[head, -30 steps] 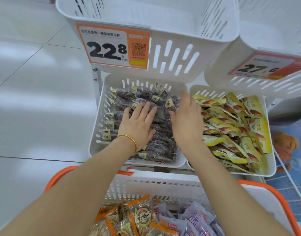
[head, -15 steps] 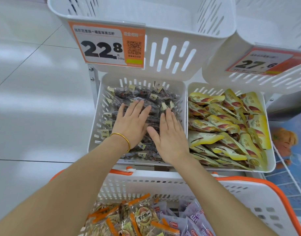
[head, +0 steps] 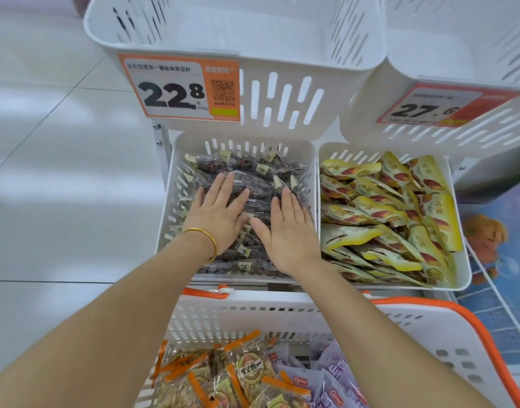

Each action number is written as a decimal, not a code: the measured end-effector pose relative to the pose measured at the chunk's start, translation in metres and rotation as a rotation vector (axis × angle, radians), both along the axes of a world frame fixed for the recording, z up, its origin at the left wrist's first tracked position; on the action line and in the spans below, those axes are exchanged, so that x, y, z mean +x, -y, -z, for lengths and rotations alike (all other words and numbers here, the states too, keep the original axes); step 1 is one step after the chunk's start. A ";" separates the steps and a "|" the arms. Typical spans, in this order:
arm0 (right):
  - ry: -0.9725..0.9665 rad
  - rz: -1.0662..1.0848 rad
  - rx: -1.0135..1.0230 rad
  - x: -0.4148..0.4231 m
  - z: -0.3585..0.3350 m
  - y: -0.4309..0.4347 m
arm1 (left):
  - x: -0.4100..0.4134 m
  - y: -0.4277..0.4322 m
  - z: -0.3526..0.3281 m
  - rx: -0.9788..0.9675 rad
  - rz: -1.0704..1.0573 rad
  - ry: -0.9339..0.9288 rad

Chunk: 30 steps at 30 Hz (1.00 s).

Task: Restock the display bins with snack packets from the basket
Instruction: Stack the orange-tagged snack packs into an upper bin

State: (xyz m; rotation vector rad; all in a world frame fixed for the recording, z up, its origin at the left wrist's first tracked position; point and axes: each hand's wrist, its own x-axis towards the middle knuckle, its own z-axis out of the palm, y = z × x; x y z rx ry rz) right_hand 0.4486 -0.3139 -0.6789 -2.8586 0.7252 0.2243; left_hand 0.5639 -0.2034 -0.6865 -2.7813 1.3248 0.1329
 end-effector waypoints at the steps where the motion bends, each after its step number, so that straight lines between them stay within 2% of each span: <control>1: -0.008 -0.002 0.012 0.000 -0.001 0.001 | 0.001 -0.001 -0.006 0.019 0.002 -0.025; 4: 0.069 -0.016 0.080 -0.024 -0.018 -0.004 | -0.013 -0.014 -0.032 -0.011 -0.013 -0.105; 7: 0.282 -0.005 0.119 -0.081 -0.043 -0.030 | -0.050 -0.049 -0.061 -0.243 -0.038 -0.171; 9: 0.417 0.067 0.236 -0.124 -0.052 -0.055 | -0.086 -0.081 -0.073 -0.395 -0.038 -0.161; 12: 0.415 0.124 0.407 -0.171 -0.041 -0.092 | -0.144 -0.133 -0.067 -0.454 -0.079 -0.193; 15: 0.219 0.120 0.528 -0.203 -0.015 -0.121 | -0.189 -0.177 -0.042 -0.354 -0.153 -0.288; 20: 0.015 0.280 0.396 -0.224 0.014 -0.123 | -0.213 -0.208 -0.010 0.063 -0.212 -0.320; 24: -0.141 0.331 0.438 -0.221 0.019 -0.136 | -0.224 -0.203 -0.006 0.246 -0.314 -0.313; 27: -0.189 0.357 0.463 -0.218 0.023 -0.148 | -0.227 -0.195 0.001 0.290 -0.383 -0.362; 30: -0.151 0.371 0.477 -0.205 0.014 -0.140 | -0.220 -0.183 0.010 0.164 -0.505 -0.483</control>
